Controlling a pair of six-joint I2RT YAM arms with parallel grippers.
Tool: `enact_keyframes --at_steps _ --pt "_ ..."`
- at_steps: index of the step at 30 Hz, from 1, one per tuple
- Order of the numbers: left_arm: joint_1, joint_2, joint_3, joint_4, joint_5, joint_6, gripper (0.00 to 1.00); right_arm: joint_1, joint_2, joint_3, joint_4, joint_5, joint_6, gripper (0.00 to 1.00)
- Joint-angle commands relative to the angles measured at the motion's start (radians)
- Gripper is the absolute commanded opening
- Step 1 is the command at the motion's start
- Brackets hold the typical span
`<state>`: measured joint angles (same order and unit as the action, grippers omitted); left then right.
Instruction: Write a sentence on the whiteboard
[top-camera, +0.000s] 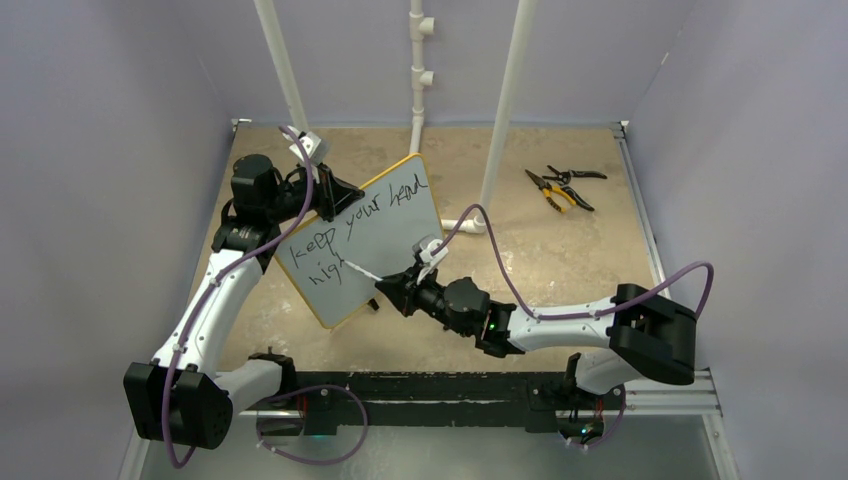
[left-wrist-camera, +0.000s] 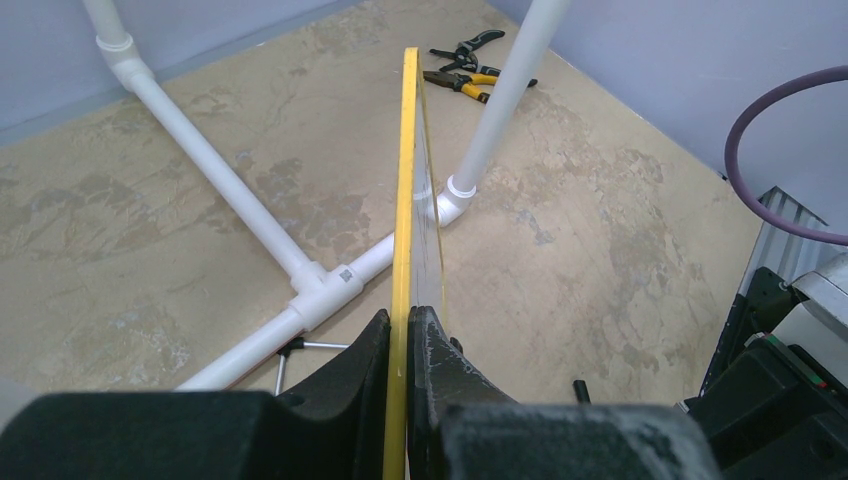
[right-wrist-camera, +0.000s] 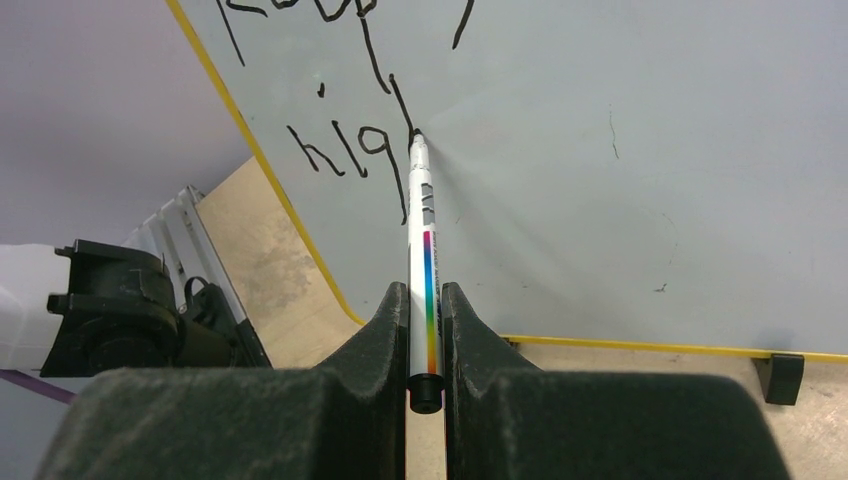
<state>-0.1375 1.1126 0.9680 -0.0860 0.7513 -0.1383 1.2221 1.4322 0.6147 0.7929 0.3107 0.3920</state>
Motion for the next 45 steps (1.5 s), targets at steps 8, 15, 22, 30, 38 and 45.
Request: enact_keyframes --at_steps 8,15,22,30,38,45 --pt "-0.002 0.001 -0.012 0.019 0.032 -0.012 0.0 -0.007 -0.029 -0.042 -0.018 0.074 0.064 0.0" --pt "-0.002 0.001 -0.013 0.019 0.034 -0.014 0.0 -0.007 -0.019 -0.044 -0.018 0.079 0.064 0.0" --pt "-0.003 0.0 -0.014 0.02 0.032 -0.014 0.0 -0.007 -0.109 -0.073 0.018 0.099 0.047 0.0" --pt "-0.002 0.0 -0.013 0.02 0.033 -0.014 0.0 -0.007 -0.095 -0.062 -0.006 0.089 0.047 0.0" --pt "-0.002 0.001 -0.014 0.02 0.032 -0.015 0.0 -0.007 -0.064 -0.052 -0.006 0.076 0.049 0.0" --pt "-0.002 0.001 -0.014 0.02 0.031 -0.014 0.0 -0.007 -0.044 -0.047 0.008 0.08 0.05 0.0"
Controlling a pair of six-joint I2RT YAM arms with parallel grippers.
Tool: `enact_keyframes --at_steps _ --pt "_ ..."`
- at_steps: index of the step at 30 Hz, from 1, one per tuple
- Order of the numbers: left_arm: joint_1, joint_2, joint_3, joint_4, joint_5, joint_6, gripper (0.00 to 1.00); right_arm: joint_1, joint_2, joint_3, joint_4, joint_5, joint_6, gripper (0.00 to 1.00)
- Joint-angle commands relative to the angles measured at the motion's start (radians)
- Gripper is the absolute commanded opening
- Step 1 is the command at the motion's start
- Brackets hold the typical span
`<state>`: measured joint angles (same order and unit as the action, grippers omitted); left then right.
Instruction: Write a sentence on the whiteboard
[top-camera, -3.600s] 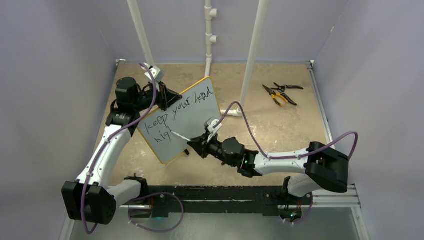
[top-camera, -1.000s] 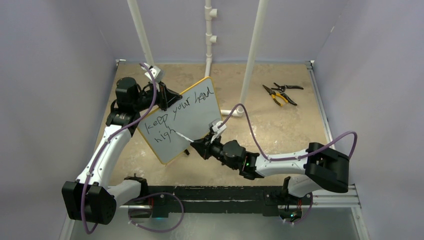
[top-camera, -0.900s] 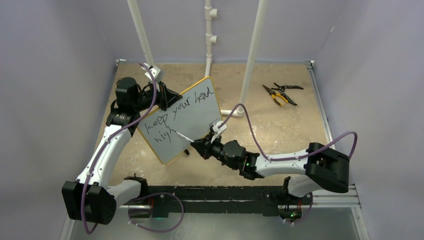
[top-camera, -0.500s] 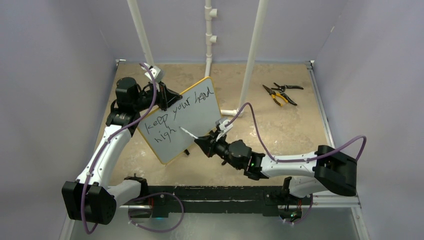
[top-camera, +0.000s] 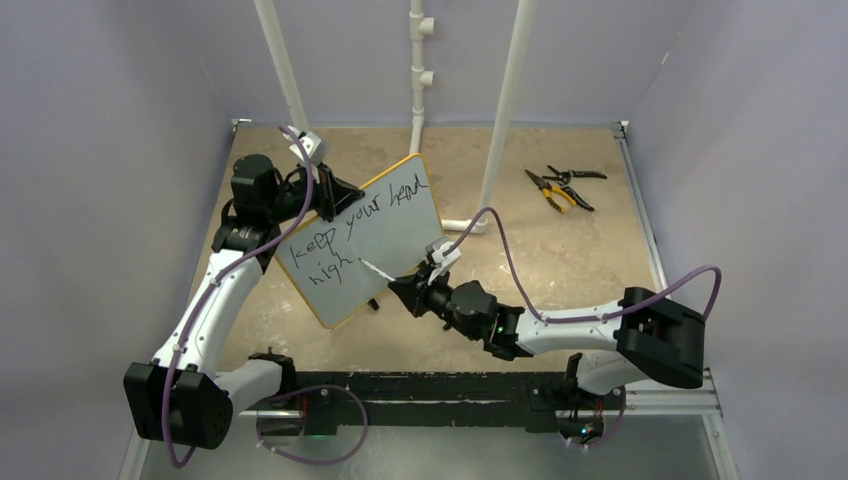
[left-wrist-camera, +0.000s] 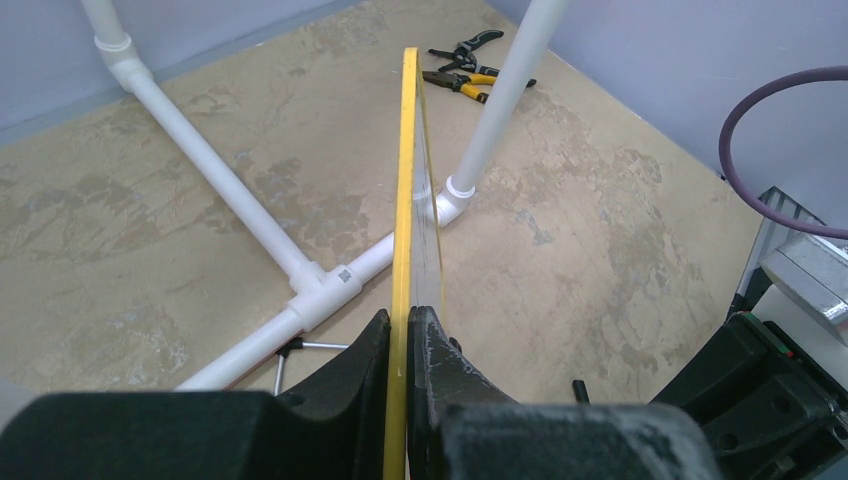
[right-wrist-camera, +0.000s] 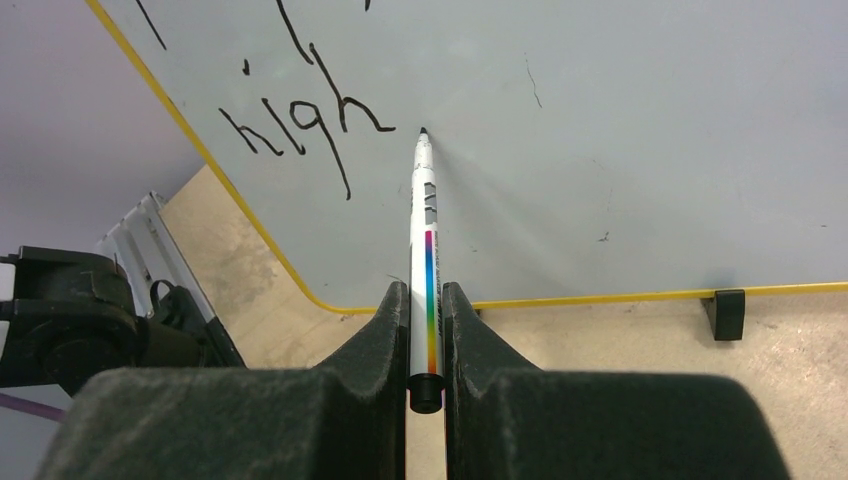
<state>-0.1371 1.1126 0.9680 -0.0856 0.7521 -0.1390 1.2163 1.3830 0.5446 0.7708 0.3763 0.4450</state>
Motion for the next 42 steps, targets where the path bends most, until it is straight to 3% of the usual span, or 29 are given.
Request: enact_keyframes --at_steps 1,10,18,25,29,34,38,42 --pt "-0.001 0.001 -0.015 0.019 0.031 -0.013 0.0 -0.001 0.008 0.026 0.029 0.016 -0.003 0.0" --pt "-0.002 0.0 -0.014 0.018 0.031 -0.014 0.0 -0.003 0.022 0.031 0.024 0.03 -0.002 0.0" --pt "-0.001 -0.003 -0.01 0.017 0.018 -0.016 0.0 -0.001 -0.101 -0.025 0.069 0.036 -0.039 0.0" --pt "-0.002 -0.016 0.064 -0.02 -0.086 -0.006 0.45 -0.019 -0.254 -0.001 -0.172 0.049 -0.052 0.0" --pt "-0.012 -0.031 0.143 -0.035 -0.166 0.007 0.55 -0.115 -0.338 0.045 -0.386 -0.018 -0.057 0.0" --pt "-0.119 -0.038 0.227 -0.1 -0.272 0.081 0.55 -0.244 -0.428 0.139 -0.66 -0.177 -0.116 0.0" --pt "-0.344 -0.03 0.24 -0.196 -0.373 0.203 0.55 -0.356 -0.412 0.208 -0.839 -0.345 -0.18 0.0" --pt "-0.506 -0.038 0.223 -0.239 -0.347 0.24 0.55 -0.483 -0.406 0.242 -0.935 -0.567 -0.217 0.0"
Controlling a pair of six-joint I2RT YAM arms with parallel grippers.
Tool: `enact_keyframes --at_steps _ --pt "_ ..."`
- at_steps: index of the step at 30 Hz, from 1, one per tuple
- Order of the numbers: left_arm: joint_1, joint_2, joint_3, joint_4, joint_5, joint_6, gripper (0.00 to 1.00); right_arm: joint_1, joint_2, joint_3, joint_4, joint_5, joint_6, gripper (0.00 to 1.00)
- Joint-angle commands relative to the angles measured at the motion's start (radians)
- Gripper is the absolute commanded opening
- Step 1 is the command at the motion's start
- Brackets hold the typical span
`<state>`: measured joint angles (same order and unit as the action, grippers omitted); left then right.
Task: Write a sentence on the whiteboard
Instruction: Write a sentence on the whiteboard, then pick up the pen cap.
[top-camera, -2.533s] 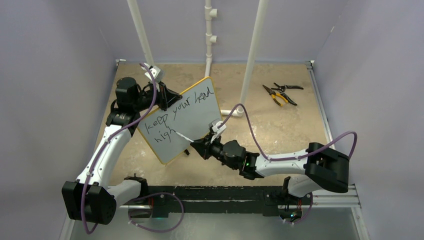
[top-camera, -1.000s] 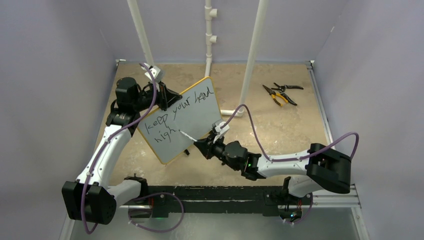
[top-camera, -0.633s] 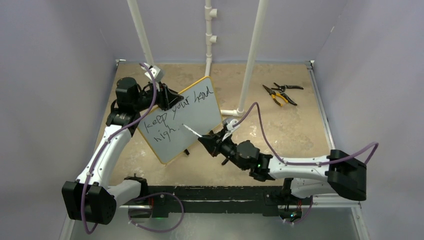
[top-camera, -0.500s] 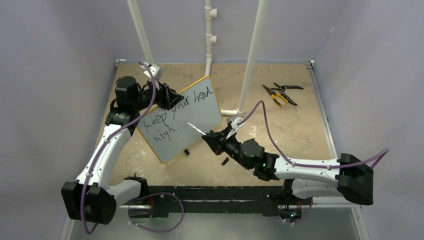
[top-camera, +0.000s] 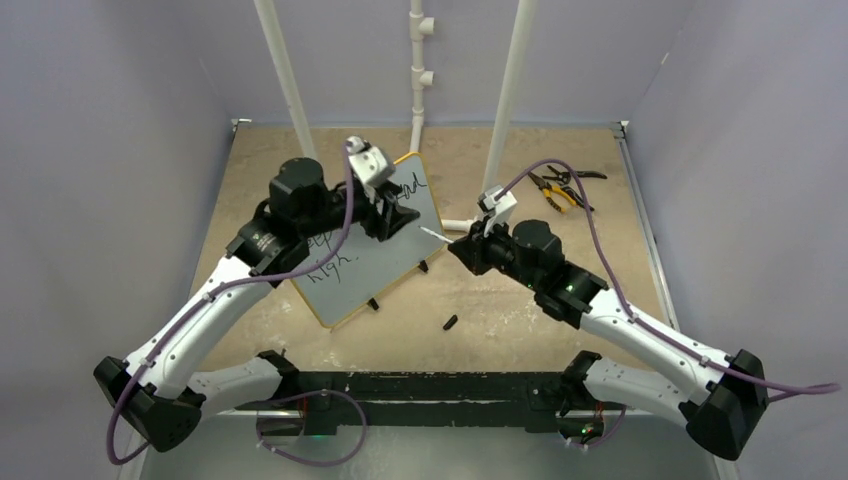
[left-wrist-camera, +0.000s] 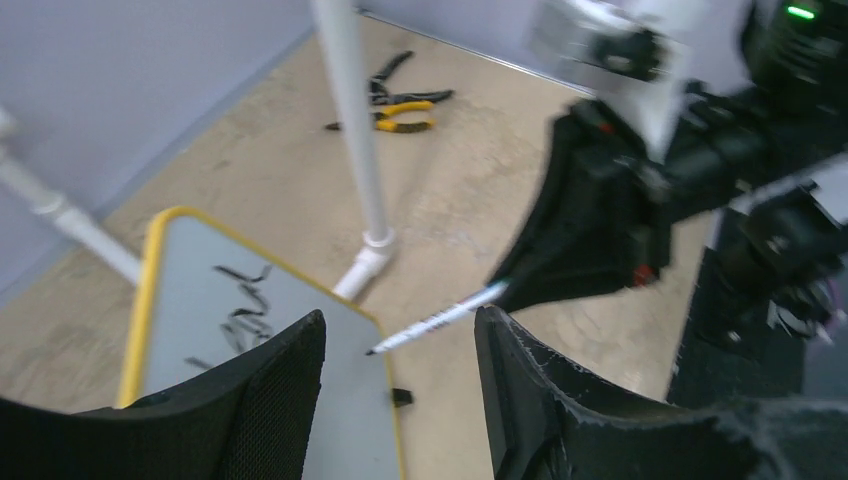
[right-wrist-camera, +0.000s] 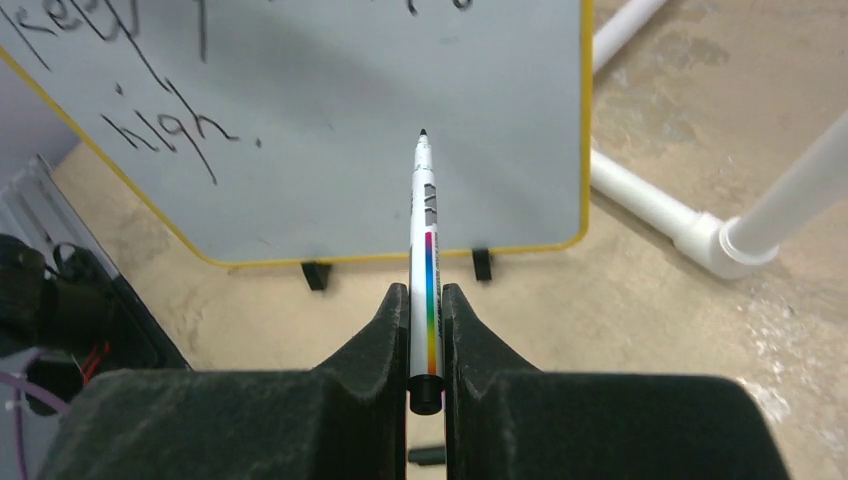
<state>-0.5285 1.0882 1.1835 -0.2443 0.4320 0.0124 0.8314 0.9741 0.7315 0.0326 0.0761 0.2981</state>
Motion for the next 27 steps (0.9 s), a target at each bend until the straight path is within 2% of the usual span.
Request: enact_keyframes --at_steps 1,4,10,14,22,27 --pt "-0.143 -0.015 0.0 -0.089 -0.007 0.094 0.55 -0.118 0.007 0.07 -0.216 -0.318 -0.073 0.0" --pt "-0.206 -0.032 -0.045 -0.112 0.037 0.101 0.55 -0.131 0.002 0.122 -0.286 -0.363 -0.07 0.0" --pt "-0.26 -0.058 -0.187 -0.139 0.048 0.097 0.56 -0.132 0.021 0.183 -0.38 -0.528 -0.091 0.0" --pt "-0.299 -0.062 -0.286 -0.094 0.068 0.08 0.56 -0.13 0.034 0.194 -0.415 -0.617 -0.09 0.0" --pt "-0.316 -0.029 -0.306 -0.058 0.072 0.058 0.55 -0.128 0.05 0.234 -0.458 -0.697 -0.104 0.0" --pt "-0.332 -0.009 -0.317 -0.045 0.096 0.049 0.5 -0.124 0.056 0.249 -0.465 -0.734 -0.119 0.0"
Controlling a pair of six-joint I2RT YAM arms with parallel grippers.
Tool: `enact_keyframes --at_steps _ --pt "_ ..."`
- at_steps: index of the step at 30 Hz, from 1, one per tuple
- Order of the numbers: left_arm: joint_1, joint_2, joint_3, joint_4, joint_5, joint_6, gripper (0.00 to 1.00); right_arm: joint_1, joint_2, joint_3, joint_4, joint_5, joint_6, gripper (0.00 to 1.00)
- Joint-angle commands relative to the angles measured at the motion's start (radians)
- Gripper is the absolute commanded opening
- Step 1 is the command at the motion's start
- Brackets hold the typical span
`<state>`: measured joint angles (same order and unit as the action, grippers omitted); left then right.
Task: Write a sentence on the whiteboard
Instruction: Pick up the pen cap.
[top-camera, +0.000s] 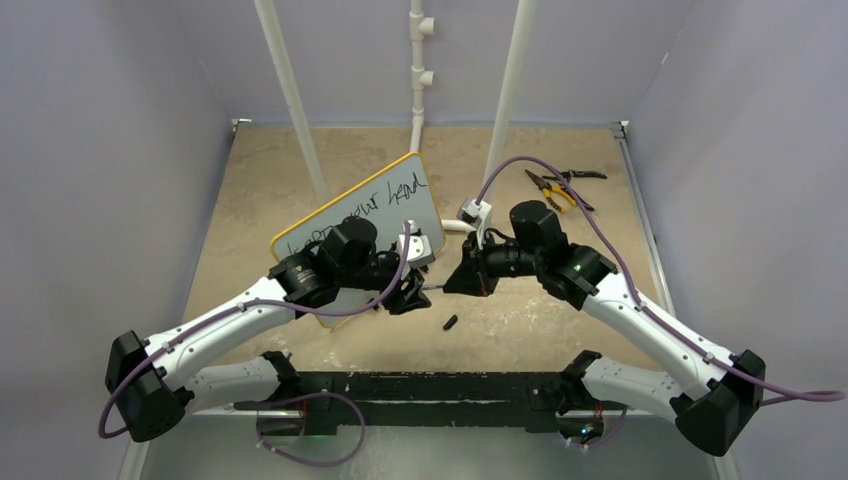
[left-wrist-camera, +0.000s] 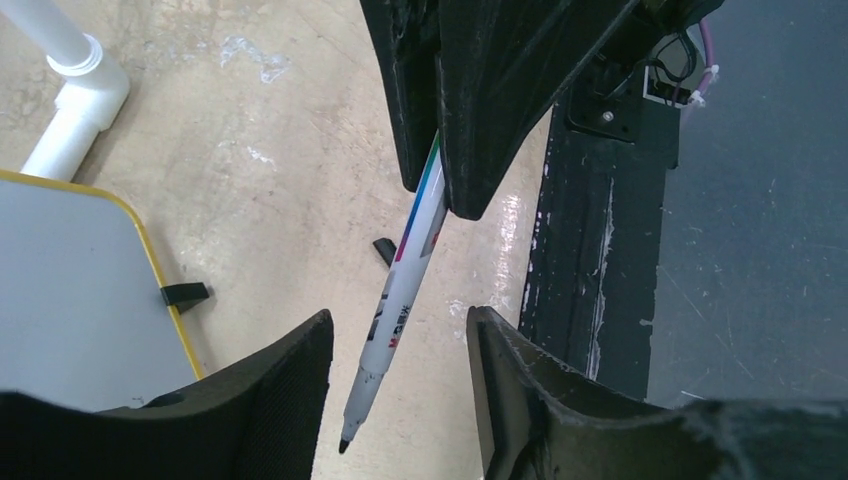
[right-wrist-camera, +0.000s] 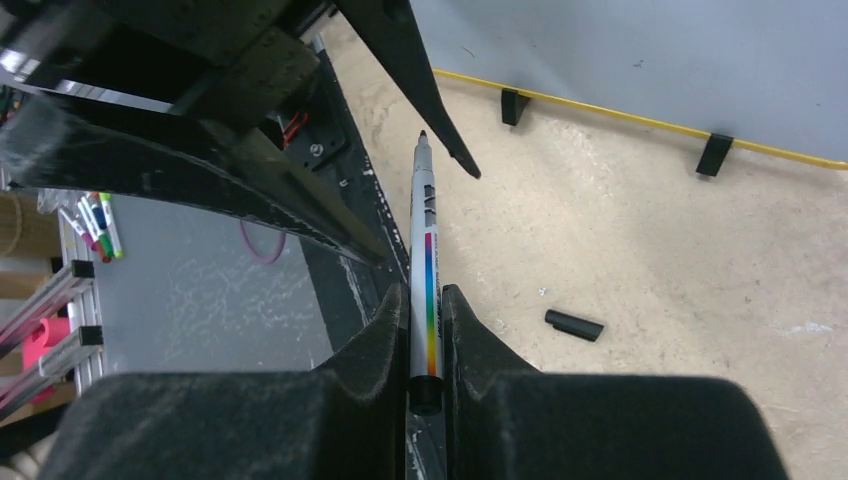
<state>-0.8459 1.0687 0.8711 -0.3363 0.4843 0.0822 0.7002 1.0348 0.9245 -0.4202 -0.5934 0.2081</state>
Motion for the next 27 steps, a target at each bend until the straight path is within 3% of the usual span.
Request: enact_keyframes --at_steps 1,3,5,7,10,12,14,15,16,22,27 --pt "-0.016 0.012 -0.005 0.048 0.057 -0.021 0.45 0.008 -0.003 0.058 -0.015 -0.064 -0.032 0.0" --pt "-0.021 0.015 -0.006 0.048 0.075 -0.021 0.29 0.008 -0.001 0.062 -0.018 -0.058 -0.037 0.0" --pt "-0.022 0.015 -0.007 0.048 0.084 -0.022 0.0 0.008 -0.002 0.061 -0.001 -0.053 -0.037 0.0" --pt "-0.022 0.011 -0.013 0.058 0.088 -0.033 0.0 0.007 -0.018 0.042 0.055 -0.034 -0.01 0.03" --pt "-0.022 0.002 -0.027 0.084 0.07 -0.072 0.0 0.008 -0.089 -0.019 0.194 0.024 0.092 0.35" --pt "-0.022 -0.003 -0.034 0.099 0.026 -0.125 0.0 0.007 -0.144 -0.084 0.311 0.043 0.173 0.49" --pt "-0.021 -0.022 -0.058 0.137 -0.019 -0.183 0.0 0.007 -0.192 -0.172 0.443 0.083 0.257 0.55" --pt "-0.021 -0.033 -0.072 0.162 -0.032 -0.217 0.0 0.007 -0.214 -0.211 0.511 0.107 0.301 0.81" --pt "-0.021 -0.045 -0.085 0.191 -0.042 -0.25 0.0 0.007 -0.235 -0.253 0.568 0.121 0.338 0.89" --pt "-0.021 -0.086 -0.172 0.383 -0.024 -0.41 0.0 0.008 -0.312 -0.43 0.8 0.229 0.501 0.88" --pt "-0.021 -0.073 -0.221 0.499 -0.001 -0.495 0.0 0.007 -0.272 -0.526 0.999 0.204 0.607 0.75"
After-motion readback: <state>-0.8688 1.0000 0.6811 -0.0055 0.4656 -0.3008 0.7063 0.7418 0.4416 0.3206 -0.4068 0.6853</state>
